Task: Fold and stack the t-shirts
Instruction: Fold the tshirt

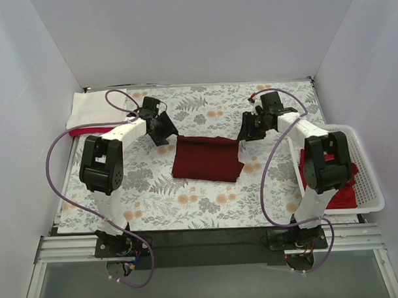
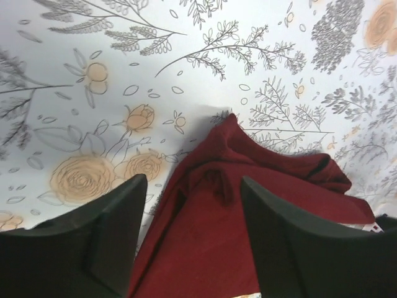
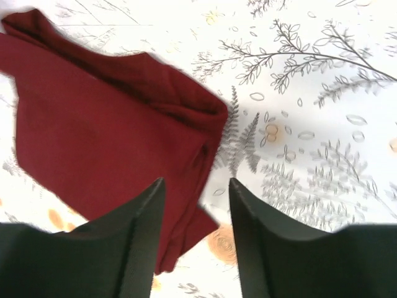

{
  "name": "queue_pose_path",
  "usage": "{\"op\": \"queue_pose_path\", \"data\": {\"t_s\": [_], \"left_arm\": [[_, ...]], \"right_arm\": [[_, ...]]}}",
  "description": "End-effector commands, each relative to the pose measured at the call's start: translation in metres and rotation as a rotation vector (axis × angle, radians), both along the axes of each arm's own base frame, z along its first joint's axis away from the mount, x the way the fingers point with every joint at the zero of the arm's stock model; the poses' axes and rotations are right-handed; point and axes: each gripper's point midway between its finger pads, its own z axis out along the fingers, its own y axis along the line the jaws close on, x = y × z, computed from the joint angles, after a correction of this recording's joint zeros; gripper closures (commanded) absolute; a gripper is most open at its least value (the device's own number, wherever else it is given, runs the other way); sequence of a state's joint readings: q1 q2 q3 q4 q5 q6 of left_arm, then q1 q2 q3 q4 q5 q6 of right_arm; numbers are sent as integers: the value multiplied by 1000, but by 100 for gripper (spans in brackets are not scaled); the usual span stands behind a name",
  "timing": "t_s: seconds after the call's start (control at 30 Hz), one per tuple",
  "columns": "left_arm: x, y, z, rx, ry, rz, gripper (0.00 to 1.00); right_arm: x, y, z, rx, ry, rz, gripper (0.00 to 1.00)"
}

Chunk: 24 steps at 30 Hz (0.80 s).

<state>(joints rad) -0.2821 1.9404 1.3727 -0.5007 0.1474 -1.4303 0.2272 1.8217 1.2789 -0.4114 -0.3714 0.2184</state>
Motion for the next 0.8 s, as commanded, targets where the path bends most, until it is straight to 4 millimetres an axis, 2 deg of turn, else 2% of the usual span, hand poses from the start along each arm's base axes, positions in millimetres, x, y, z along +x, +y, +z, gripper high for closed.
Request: {"op": "queue_pose_path", "data": {"t_s": [0.0,0.03,0.07,0.1,0.13,0.17,0.2,0.23,0.27,0.3,0.33,0.43,0.47,0.5,0.53,0.57,0.6,0.63,0.67,0.7,0.73,0.77], "left_arm": [[5,13,52,10,-165,40,38],[1,14,73,1,-227,33,37],[-2,15,78,-4,-254,28,37],[-2,13,82,-16,-297,20,37],[-14,14,74,-25,-291,8,39],[-23,7,82,-67,-315,-23,43],[-22,-2,90,-108,-362,-53,47],[-32,-8,80,-131,-350,-81,59],[-35,-15,78,-159,-355,-110,64],[-37,-30,82,-216,-376,-167,66],[-37,-37,79,-233,-374,-187,67],[-26,-53,70,-288,-360,-223,68],[-13,-59,81,-310,-410,-230,68],[-8,-62,68,-318,-384,-232,68],[-2,-65,65,-322,-381,-232,68],[10,-70,73,-333,-404,-237,69],[16,-73,50,-329,-364,-235,69],[25,-73,45,-321,-363,-226,69],[30,-72,34,-314,-346,-215,70],[42,-70,32,-311,-350,-206,71],[47,-66,7,-296,-307,-184,72],[50,-63,-2,-295,-288,-170,72]], "right_arm": [[24,-5,73,46,-300,-65,46],[13,-5,67,57,-290,-56,46],[8,-2,78,84,-323,-46,45],[0,4,81,128,-327,-14,45],[-7,8,76,165,-328,-4,45],[-13,12,76,199,-331,11,45],[-25,23,83,270,-331,59,45],[-30,29,82,329,-351,77,45],[-34,35,83,369,-344,97,45],[-42,42,81,411,-318,137,45],[-44,47,79,432,-314,159,45],[-38,57,69,474,-288,197,46],[-29,60,65,481,-285,193,46],[-24,61,62,482,-281,194,46],[-19,62,59,484,-276,193,46],[-12,63,46,480,-251,186,46],[-1,64,48,479,-263,179,46],[5,64,44,480,-257,173,47],[12,63,27,475,-222,155,47],[20,58,20,474,-216,134,47],[31,57,23,485,-234,123,47],[36,54,7,483,-205,104,47]]}}
